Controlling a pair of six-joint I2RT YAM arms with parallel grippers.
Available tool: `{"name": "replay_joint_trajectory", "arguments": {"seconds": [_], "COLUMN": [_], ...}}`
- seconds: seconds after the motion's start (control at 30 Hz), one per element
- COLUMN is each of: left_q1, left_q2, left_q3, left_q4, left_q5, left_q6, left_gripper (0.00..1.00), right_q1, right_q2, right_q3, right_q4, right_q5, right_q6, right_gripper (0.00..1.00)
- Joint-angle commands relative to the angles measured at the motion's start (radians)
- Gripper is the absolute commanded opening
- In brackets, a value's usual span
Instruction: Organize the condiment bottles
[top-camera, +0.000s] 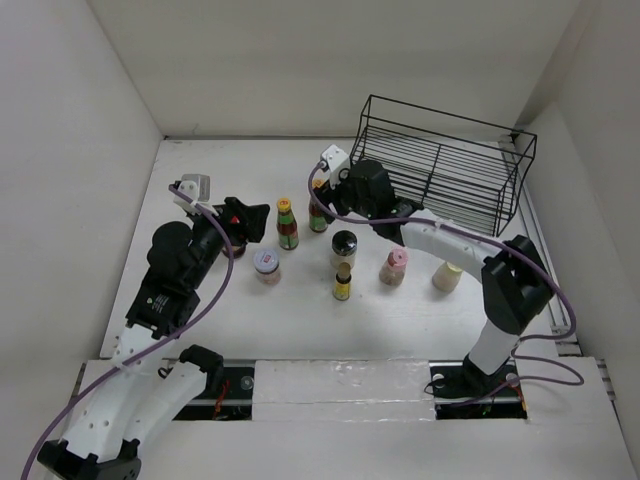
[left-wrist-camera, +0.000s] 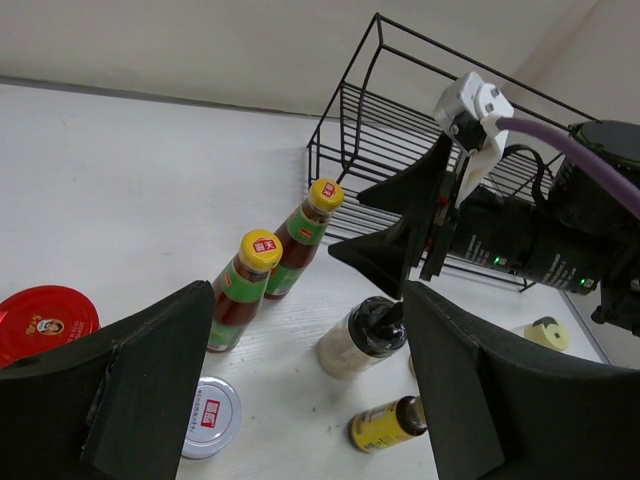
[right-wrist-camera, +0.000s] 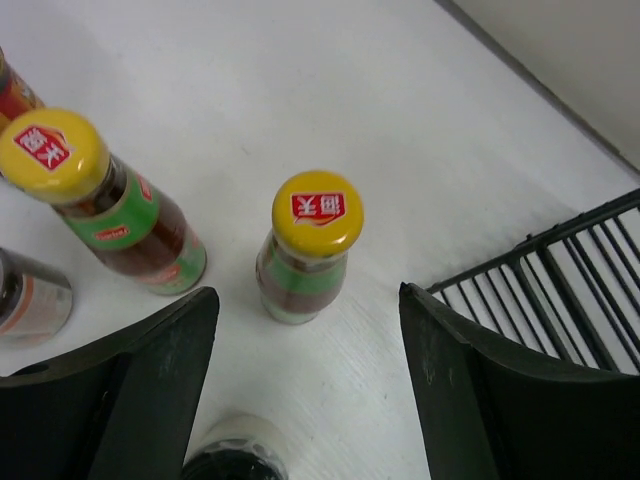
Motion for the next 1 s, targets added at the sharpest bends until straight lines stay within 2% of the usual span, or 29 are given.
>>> {"name": "replay_joint_trajectory", "arguments": {"seconds": [0.0, 0.1, 0.23, 0.37, 0.53, 0.63, 0.7, 0.97], "left_q1": [-0.001, -0.001, -0.001, -0.001, -0.001, -0.001, -0.001, -0.001], "left_q2": [-0.008, -0.008, -0.008, -0.008, -0.008, -0.008, 0.003, -0.009], "left_q3": [-0.001, -0.001, -0.001, -0.001, -0.001, -0.001, -0.001, -0.001], "left_q4": [0.041, 0.041, 0.041, 0.052, 0.052, 0.052, 0.052, 0.06], "left_q5": [0.001, 0.011, 0.021, 0.03, 0.03, 0.03, 0.039, 0.048], "left_q6": [-0.006, -0.015, -0.015, -0.015, -0.015, -0.015, -0.015, -0.015], "left_gripper": [0.73, 0.78, 0.78, 0.79, 0.79, 0.79, 0.79, 0.79], "right_q1": [-0.017, -0.031, -0.031, -0.04, -0.058, -0.067, -0.067, -0.067], "right_q2": [0.018, 0.062, 0.096, 0.122, 0.122, 0.16, 0.18, 0.193], "right_q3": [0.072, 0.102, 0.111, 0.111, 0.045, 0.036, 0.056, 0.034], "right_q4": [0.117, 0.128, 0.179, 0.206, 0.381, 0.407, 0.418, 0.443], "right_q5": [-0.091, -0.185, -0.23, -0.219, -0.216, -0.225, -0.243, -0.244], "right_q6": [0.011, 0.011, 0.03, 0.042, 0.096, 0.122, 0.131, 0.153], "right_gripper": [0.78, 0.78, 0.78, 0.74, 0.68, 0.68, 0.64, 0.64]}}
